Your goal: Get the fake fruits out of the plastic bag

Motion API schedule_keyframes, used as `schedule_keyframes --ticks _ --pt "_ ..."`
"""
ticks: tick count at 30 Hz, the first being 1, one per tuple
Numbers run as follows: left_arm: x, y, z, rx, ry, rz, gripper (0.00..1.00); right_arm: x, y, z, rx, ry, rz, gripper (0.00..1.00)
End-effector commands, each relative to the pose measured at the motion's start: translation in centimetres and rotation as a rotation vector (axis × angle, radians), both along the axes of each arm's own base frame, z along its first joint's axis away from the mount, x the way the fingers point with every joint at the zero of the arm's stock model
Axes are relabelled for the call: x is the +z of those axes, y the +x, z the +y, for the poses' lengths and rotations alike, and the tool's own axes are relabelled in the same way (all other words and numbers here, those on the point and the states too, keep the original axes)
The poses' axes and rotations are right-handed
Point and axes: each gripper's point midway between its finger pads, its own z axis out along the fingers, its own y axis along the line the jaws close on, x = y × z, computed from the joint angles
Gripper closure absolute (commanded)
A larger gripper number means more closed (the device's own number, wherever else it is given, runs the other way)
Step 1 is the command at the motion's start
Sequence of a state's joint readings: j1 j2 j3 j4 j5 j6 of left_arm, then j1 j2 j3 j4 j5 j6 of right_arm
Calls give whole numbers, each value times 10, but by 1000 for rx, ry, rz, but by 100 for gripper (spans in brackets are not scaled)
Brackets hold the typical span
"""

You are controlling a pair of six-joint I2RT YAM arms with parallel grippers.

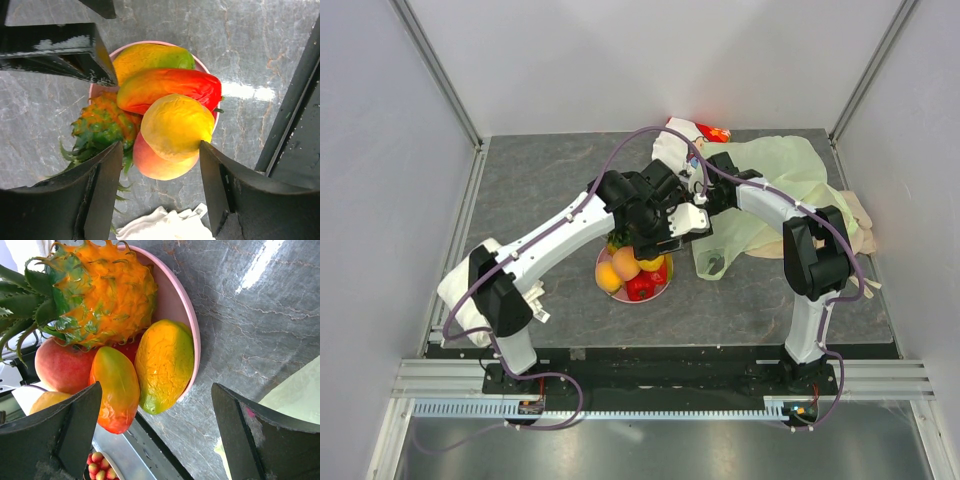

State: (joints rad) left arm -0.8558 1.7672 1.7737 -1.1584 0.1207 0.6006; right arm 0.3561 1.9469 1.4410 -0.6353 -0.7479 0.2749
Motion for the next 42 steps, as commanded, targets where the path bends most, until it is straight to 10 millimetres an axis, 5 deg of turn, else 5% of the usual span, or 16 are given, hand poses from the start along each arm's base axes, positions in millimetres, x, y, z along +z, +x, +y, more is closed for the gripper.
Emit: schedule_keyframes --ticks 1,28,42 --pt "5 21 3 10 19 -56 31 11 13 8 1 27 -41 2" --pt "13 62 12 110 17 -105 31 5 21 12 -6 30 -30 2" --pt "24 64 8 121 -16 -117 30 5 26 14 -8 34 -37 2"
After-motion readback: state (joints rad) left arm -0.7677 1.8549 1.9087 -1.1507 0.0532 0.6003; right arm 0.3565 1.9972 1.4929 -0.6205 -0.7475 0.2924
